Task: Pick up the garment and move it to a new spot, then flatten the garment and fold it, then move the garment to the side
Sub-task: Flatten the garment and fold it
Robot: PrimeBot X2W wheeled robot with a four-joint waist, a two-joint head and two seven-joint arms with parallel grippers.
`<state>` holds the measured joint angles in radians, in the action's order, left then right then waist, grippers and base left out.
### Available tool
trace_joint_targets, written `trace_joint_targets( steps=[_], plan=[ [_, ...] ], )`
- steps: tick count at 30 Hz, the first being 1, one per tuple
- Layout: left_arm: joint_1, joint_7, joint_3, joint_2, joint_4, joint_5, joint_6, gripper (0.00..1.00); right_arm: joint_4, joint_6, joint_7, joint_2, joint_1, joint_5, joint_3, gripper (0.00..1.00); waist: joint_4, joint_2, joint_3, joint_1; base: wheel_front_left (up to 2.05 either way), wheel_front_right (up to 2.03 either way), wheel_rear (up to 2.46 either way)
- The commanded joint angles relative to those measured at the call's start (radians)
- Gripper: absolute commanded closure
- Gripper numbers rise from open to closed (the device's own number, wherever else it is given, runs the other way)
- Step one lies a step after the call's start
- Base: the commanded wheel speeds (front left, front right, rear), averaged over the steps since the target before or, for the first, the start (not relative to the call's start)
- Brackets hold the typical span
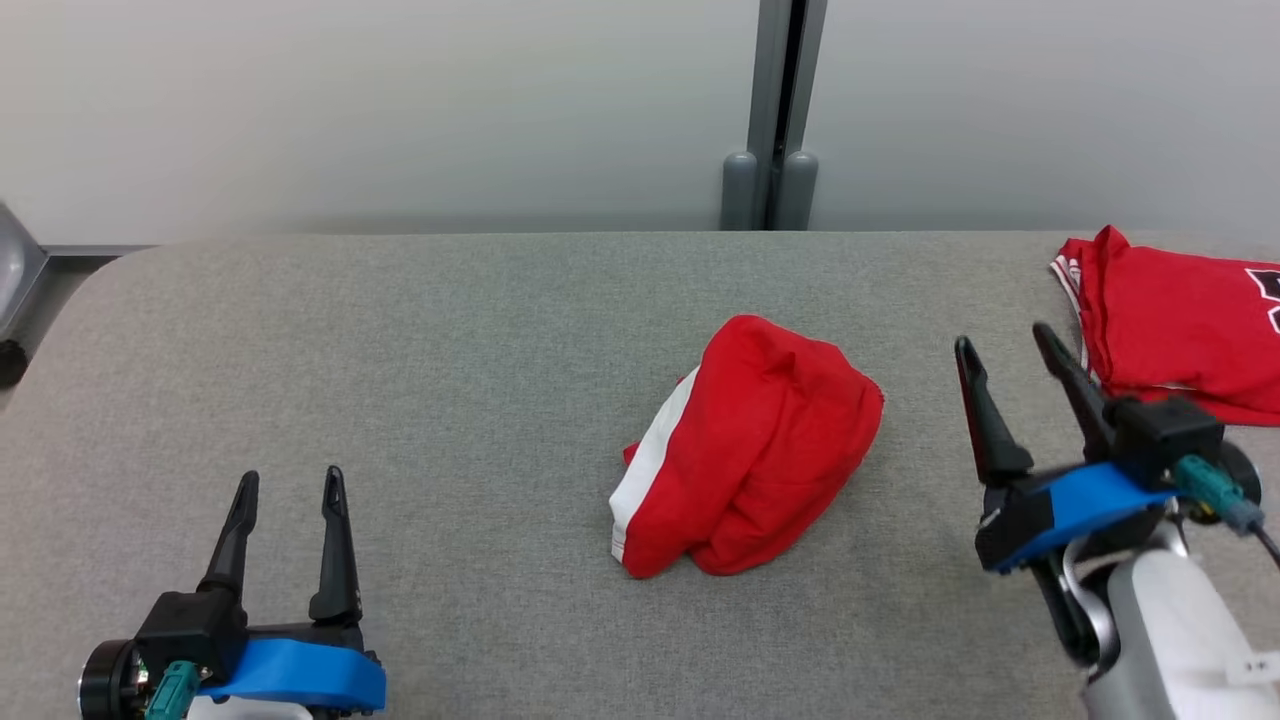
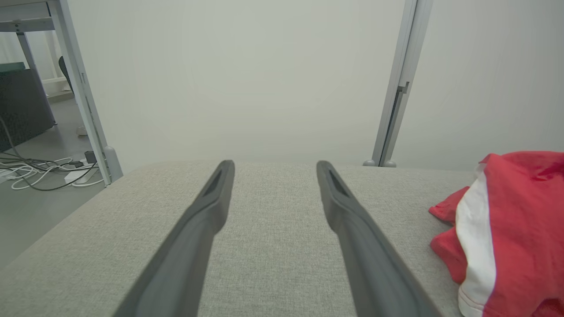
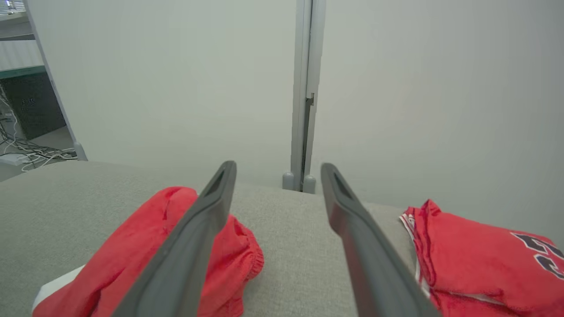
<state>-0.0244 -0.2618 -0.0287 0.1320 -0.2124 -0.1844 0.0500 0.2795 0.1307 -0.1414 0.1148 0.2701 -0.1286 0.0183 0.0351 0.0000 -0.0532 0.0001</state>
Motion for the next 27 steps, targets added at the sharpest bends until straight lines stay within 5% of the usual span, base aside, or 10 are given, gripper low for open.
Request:
trace_joint_targets(
  steps=[1,13,27],
  plan=[
    [-0.021,-0.004,0.001,0.000,0.001,0.006,0.008,0.00,0.014,0.000,0.007,0.023,0.068,0.004,0.016,0.00,0.017,0.0000,-0.013,-0.0001,0.00,0.00,0.00],
    [-0.094,-0.004,-0.028,-0.048,0.007,0.029,0.032,0.00,0.280,0.000,0.150,0.145,0.402,0.003,0.172,0.00,0.131,0.0000,-0.104,-0.0001,0.00,0.00,0.00],
    [-0.134,-0.004,-0.037,-0.075,-0.014,0.035,0.048,0.00,0.688,0.000,0.252,0.174,0.510,-0.088,0.360,0.00,0.201,0.0000,-0.153,-0.0001,0.00,0.00,0.00]
  ],
)
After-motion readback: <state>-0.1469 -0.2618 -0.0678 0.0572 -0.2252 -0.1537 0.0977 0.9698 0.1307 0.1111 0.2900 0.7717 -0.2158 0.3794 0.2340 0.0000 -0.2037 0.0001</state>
